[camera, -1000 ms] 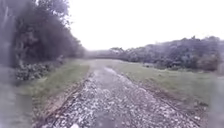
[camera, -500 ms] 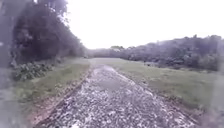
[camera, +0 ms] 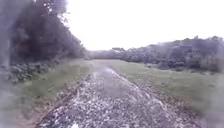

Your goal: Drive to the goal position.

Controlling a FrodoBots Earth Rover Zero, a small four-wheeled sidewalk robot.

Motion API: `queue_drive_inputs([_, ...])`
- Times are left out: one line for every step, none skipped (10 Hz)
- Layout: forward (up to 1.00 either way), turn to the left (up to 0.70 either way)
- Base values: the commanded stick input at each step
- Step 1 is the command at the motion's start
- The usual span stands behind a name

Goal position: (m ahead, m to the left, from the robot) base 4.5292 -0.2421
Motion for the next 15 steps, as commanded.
queue_drive_inputs([0.7, 0.0])
queue_drive_inputs([0.7, 0.0])
queue_drive_inputs([0.7, 0.0])
queue_drive_inputs([0.7, 0.03])
queue_drive_inputs([0.7, 0.13])
queue_drive_inputs([0.7, 0.22])
queue_drive_inputs([0.7, 0.28])
queue_drive_inputs([0.7, 0.34])
queue_drive_inputs([0.7, 0.35])
queue_drive_inputs([0.7, 0.35])
queue_drive_inputs([0.7, 0.0])
queue_drive_inputs([0.7, 0.0])
queue_drive_inputs([0.7, 0.0])
queue_drive_inputs([0.7, 0.0])
queue_drive_inputs([0.7, 0.0])
